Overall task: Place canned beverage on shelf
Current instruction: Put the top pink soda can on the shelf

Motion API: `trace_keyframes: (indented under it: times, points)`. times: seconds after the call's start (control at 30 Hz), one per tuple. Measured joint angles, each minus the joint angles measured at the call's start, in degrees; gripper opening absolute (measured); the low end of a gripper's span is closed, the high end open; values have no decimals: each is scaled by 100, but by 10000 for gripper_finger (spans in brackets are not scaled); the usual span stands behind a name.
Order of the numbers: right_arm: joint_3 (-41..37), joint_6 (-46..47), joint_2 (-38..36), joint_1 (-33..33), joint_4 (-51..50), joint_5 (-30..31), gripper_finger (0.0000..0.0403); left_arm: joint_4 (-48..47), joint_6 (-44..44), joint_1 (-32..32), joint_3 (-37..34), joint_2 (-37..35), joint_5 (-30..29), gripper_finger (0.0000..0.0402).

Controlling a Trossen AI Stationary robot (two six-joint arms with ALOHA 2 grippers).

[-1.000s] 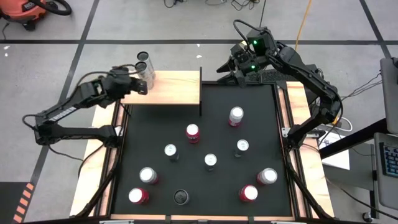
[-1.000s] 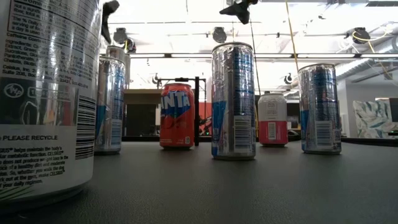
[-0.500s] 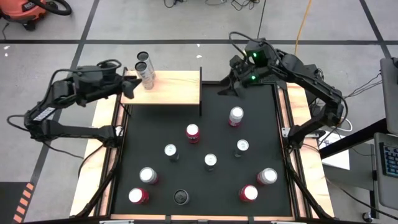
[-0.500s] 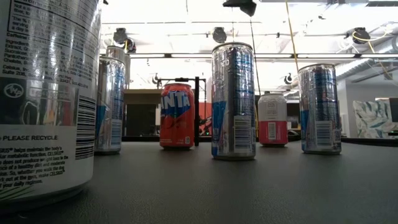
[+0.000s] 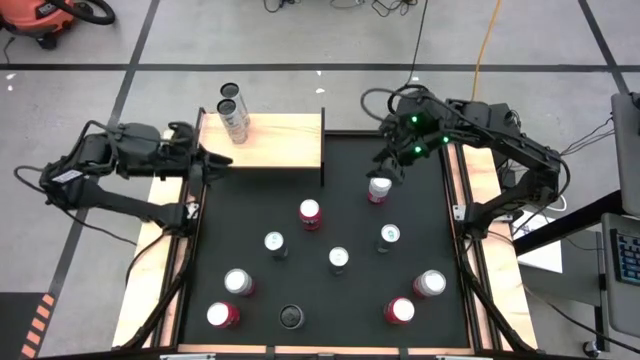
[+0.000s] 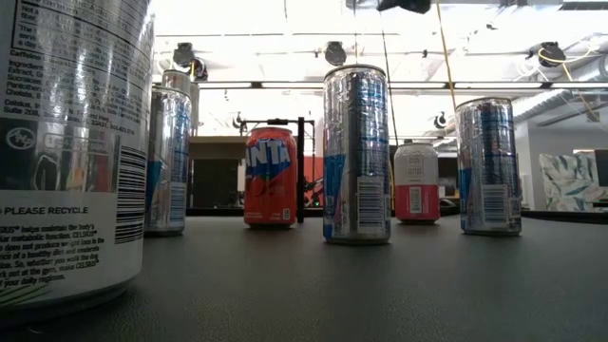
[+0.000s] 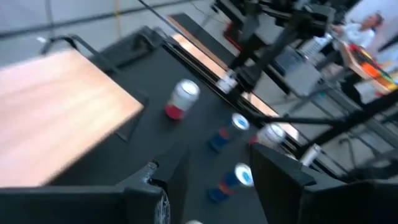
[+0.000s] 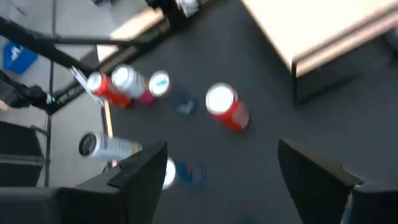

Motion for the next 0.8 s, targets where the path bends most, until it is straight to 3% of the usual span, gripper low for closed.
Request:
trace_keyframes:
  times: [0.3,0.4,0.6,0.8]
  points:
    - [0,190,3,382,-785,442,282,-10,-50,-863,-4,382,-235,166]
    - [0,146,3,384,-895,448,282,-218,-428,-1081,-7,487,-470,166]
    - [0,-647,3,316,-911,900,282,-330,-1168,-1483,-7,703,-992,166]
    - [0,-1507,53,38,-923,822,282,-391,-1571,-1775,-7,1086,-1140,166]
